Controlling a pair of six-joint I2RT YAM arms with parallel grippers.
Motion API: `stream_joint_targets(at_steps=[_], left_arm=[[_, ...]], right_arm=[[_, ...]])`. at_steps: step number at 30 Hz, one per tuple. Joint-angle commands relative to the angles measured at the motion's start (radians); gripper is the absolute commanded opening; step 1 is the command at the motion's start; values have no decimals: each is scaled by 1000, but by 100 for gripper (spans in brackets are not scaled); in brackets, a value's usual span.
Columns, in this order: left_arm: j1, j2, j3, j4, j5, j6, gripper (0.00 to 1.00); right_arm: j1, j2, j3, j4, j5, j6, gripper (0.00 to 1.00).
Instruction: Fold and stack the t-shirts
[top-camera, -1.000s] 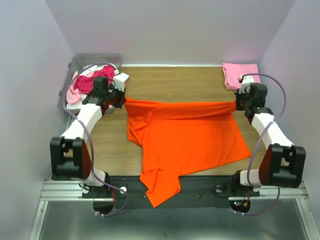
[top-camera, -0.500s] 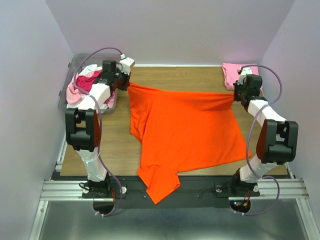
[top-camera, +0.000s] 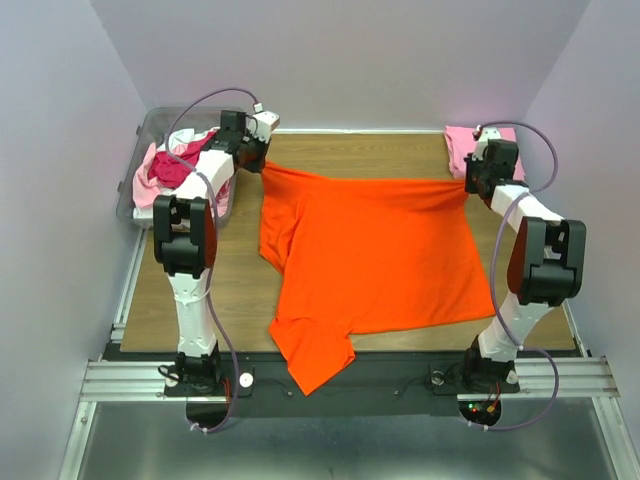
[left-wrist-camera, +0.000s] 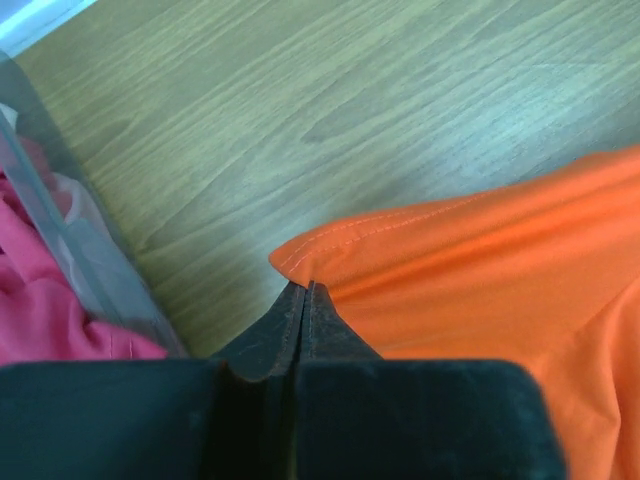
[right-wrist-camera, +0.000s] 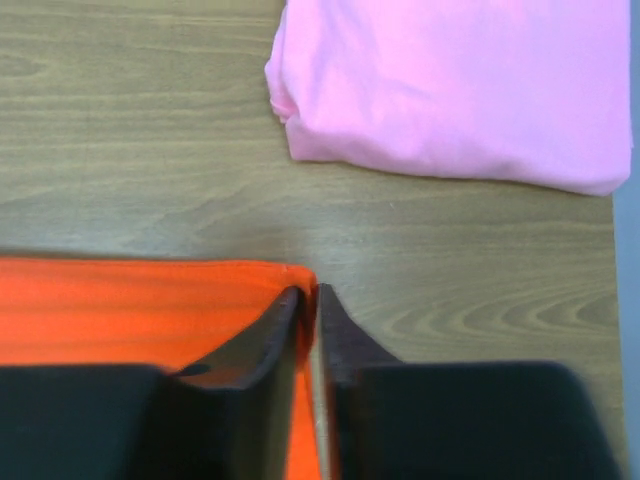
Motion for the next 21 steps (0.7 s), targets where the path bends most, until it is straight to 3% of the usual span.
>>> stream_joint_targets(at_steps=[1,2,3,4,5,6,7,11,12,15,21], left_arm=[[10,25,168,-139,-14,8,17],[10,28,226,-167,-1,11,28],[10,2,234,-188,5,17,33],[10,-21,217,-216,12,32,38],[12,-49,194,-225,20,43,55],[12,-114,165,-231,20,49,62],[12,-145,106,-256,20,55,64],[12,-318,-102,-297,46,97,55],[12,-336,-142,-308,63,100,51],[9,-394,-293,-340,124,100,33],[-13,-431,-502,-305,129,88,28]], right_arm=[[-10,12,109,-34,26,0,29],[-10,4,119,-54,27,-6,39],[-10,-7,141,-97,31,-15,62],[-10,-42,144,-117,35,-35,69],[-12,-62,144,-132,49,-47,76],[-10,-80,144,-169,58,-63,82],[-10,-100,144,-195,69,-87,82],[-10,-226,100,-378,-20,-146,70],[-12,-247,75,-449,-67,-156,61],[-9,-294,8,-608,-185,-198,44],[-7,-274,-109,-717,-305,-207,33]])
